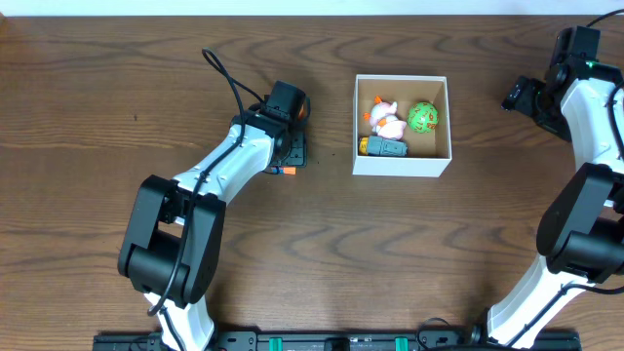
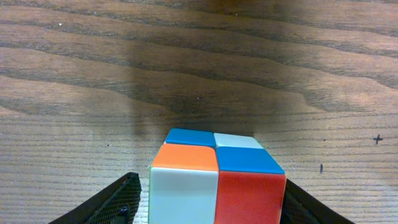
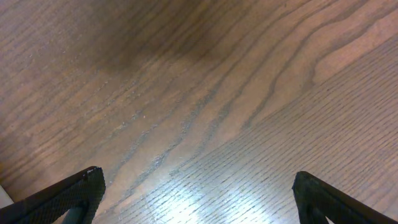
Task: Pack container
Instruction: 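Carry the cube right into the white box and open the left gripper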
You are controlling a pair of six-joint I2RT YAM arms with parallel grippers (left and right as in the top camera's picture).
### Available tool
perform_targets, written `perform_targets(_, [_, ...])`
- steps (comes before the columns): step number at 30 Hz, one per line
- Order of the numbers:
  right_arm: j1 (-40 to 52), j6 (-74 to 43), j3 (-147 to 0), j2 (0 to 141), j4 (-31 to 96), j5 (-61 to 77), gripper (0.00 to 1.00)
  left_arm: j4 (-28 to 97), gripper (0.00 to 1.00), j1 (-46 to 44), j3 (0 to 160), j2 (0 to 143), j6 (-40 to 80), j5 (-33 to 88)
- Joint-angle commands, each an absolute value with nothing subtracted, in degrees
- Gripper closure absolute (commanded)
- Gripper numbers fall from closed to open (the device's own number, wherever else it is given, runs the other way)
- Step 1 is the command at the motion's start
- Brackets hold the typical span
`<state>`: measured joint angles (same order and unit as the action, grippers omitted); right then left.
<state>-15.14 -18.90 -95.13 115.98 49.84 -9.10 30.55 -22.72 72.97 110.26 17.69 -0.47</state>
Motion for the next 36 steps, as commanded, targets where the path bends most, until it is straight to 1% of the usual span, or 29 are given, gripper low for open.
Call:
perform_targets(1, [-15.6, -19.7, -95.1, 116.2, 49.7, -10.1, 0.01, 30.3, 0.34, -22.6, 72.4, 111.2, 15.0, -1.6])
perform_targets(3, [-15.6, -19.7, -95.1, 116.2, 49.7, -10.1, 0.01, 29.8, 0.34, -22.6, 72.4, 111.2, 12.9, -1.6])
perform_targets(4, [-15.6, -19.7, -95.1, 116.2, 49.7, -10.1, 0.01, 29.7, 0.35, -22.6, 72.4, 111.2, 11.9, -1.6])
perform_targets(6, [-15.6, -19.7, -95.1, 116.2, 49.7, -10.1, 0.01, 29.5, 0.42, -22.6, 72.4, 111.1, 11.3, -1.6])
perform_targets(7, [-15.6, -19.7, -95.1, 116.2, 49.7, -10.1, 0.01, 29.4, 0.48, -22.6, 72.4, 111.1, 11.4, -1.6])
perform_targets(10, [-15.6, -19.7, -95.1, 116.2, 49.7, -10.1, 0.01, 29.4, 0.53, -22.6, 72.4, 111.1, 11.4, -1.6])
perform_targets(19, [-15.6, -19.7, -95.1, 116.2, 49.7, -10.1, 0.01, 29.6, 0.51, -22.6, 73.4, 110.1, 10.2, -1.6])
perform_targets(20, [-15.6, -19.7, -95.1, 116.2, 49.7, -10.1, 0.01, 30.1, 0.50, -22.6, 74.0, 109.4, 9.5, -1.6])
perform_targets(21, [-15.6, -19.7, -95.1, 116.2, 49.7, -10.1, 0.01, 30.6, 0.47, -22.6, 74.6, 108.6, 9.0, -1.6])
perform_targets(26, [-15.6, -19.7, -95.1, 116.2, 49.7, -10.1, 0.01, 33.3, 0.47, -23.7, 78.8, 102.7, 8.6, -1.6])
perform_targets(28, [-15.6, -19.7, -95.1, 116.2, 49.7, -10.1, 0.01, 33.1, 0.48, -25.3, 80.2, 99.9, 8.1, -1.6])
perform_targets(29, [-15.6, -19.7, -95.1, 116.2, 49.7, -10.1, 0.01, 32.4, 0.52, -26.3, 80.7, 98.4, 7.7, -1.6])
perform_targets(30, [-15.6, -19.7, -95.1, 116.2, 49.7, -10.1, 0.01, 31.7, 0.53, -27.4, 80.9, 97.2, 7.5, -1.6])
perform_targets(36, [-15.6, -19.7, -95.1, 116.2, 49.7, -10.1, 0.01, 24.1, 0.53, -35.0, 80.9, 93.2, 7.5, -1.6])
